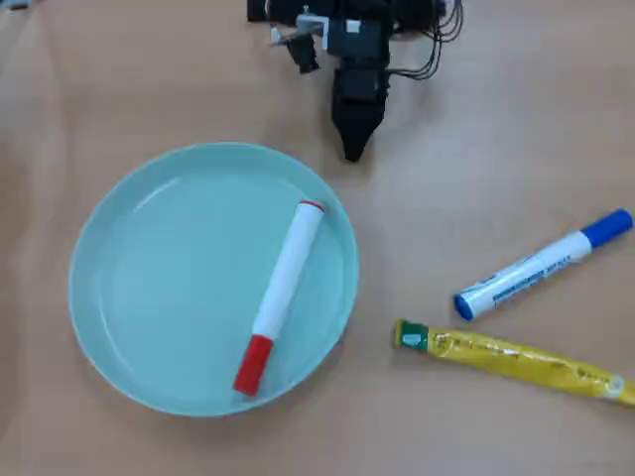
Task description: Pick up the red pen.
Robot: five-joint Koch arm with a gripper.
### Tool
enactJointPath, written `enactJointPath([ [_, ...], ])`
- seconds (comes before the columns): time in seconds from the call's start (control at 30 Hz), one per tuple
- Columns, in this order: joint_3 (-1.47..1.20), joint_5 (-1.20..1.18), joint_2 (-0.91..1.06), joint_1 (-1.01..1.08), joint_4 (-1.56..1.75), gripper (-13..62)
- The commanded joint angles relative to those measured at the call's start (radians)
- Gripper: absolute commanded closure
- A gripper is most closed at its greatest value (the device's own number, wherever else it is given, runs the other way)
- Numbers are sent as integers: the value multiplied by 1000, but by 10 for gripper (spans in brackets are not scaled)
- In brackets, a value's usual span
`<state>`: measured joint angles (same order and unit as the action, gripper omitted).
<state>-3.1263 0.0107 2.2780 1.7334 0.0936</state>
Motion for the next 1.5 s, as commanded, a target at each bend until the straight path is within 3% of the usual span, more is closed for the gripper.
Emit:
enactJointPath([
  [0.0, -29, 144, 92, -28, -100, 548],
  [0.97, 15, 133, 91, 2, -137, 548],
  [1.27, 454, 137, 92, -23, -870, 548],
  [1.47, 673, 149, 92, -120, -1109, 548],
])
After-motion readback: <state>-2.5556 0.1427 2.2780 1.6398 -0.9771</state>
